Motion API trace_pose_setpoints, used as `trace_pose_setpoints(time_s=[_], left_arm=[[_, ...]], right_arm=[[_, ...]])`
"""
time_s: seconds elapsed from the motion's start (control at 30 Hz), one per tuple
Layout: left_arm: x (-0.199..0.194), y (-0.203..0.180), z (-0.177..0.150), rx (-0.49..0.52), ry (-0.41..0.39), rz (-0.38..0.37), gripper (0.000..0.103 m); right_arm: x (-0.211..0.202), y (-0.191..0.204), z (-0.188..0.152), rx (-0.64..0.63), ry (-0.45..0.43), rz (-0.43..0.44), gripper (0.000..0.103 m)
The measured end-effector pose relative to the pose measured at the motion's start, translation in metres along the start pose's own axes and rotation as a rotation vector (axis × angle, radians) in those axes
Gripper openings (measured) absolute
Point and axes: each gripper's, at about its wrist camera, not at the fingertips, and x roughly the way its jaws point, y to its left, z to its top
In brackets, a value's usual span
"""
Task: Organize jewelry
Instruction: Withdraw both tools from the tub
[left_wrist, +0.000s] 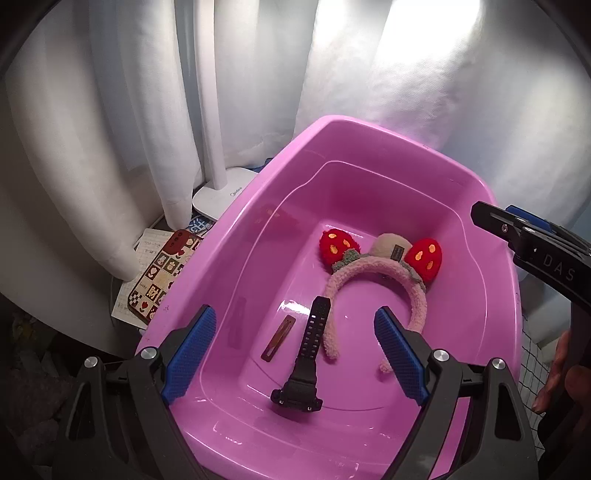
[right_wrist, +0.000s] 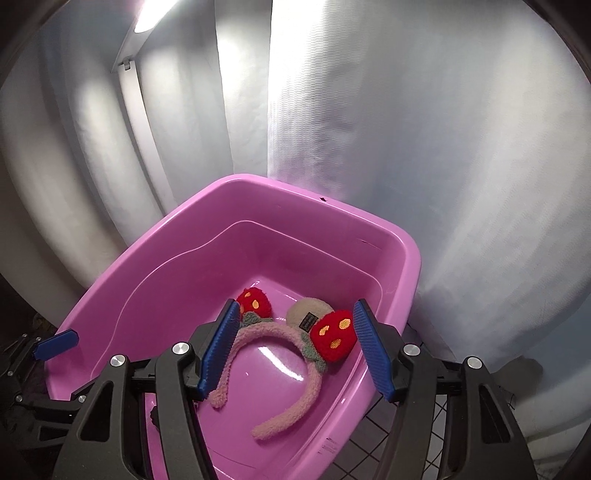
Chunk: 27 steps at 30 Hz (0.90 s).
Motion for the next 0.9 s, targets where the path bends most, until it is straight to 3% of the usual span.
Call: trace_pose_setpoints(time_s=[0.5, 0.9], left_arm=[[-0.042, -0.016, -0.022, -0.001, -0.054, 0.031, 0.09], [-0.081, -0.066, -0.056, 0.034, -0.096, 0.031, 0.095]], right_arm=[[-0.054, -0.019, -0.029, 0.024, -0.072, 0.017, 0.064], [-0.121, -0.063, -0.081, 0.067, -0.119, 0.007, 0.069]])
